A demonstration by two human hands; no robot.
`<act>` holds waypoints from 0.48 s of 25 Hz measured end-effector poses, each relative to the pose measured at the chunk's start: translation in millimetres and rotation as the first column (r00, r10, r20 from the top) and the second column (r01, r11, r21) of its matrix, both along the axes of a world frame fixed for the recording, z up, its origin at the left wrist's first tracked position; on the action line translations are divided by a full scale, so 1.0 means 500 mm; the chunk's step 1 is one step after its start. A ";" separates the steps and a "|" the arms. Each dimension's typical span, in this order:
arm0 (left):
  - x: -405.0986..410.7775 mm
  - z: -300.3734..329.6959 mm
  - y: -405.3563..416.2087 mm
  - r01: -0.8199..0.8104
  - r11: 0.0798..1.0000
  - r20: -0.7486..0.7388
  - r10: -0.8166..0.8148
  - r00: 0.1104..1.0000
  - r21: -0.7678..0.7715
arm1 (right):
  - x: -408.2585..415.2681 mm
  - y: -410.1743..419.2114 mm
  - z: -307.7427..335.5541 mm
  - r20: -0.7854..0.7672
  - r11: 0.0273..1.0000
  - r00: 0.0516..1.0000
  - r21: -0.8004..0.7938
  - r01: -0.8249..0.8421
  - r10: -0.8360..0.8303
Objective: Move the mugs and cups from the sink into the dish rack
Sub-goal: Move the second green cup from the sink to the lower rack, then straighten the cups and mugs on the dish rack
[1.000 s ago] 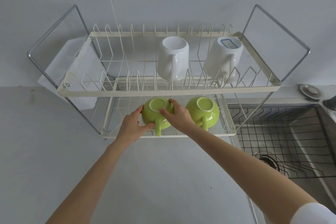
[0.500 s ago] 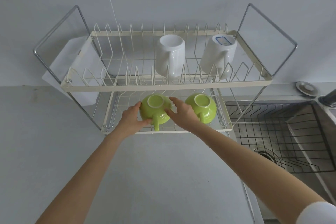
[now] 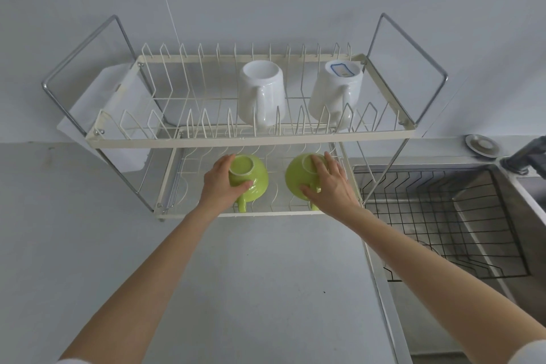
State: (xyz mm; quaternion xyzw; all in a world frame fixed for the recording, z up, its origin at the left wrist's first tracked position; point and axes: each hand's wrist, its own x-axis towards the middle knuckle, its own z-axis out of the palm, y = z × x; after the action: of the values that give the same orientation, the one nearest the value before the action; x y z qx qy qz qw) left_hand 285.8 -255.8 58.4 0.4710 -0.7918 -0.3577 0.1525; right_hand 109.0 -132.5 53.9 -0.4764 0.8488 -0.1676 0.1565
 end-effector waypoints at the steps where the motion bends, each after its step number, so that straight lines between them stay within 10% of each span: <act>1: -0.003 -0.002 0.000 -0.006 1.000 0.005 0.006 1.000 -0.008 | -0.003 0.000 0.000 0.020 1.000 1.000 -0.015 0.000 0.000; 12: -0.063 -0.008 0.037 0.049 0.998 0.001 -0.049 0.999 -0.034 | -0.041 0.014 -0.002 0.056 0.997 0.997 -0.060 -0.046 0.049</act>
State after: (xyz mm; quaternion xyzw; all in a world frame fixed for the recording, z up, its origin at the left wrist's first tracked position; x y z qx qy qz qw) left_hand 254.5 -237.5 54.4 0.4488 -0.8090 -0.3479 0.1517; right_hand 88.2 -125.5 53.0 -0.4959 0.8272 -0.2019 0.1707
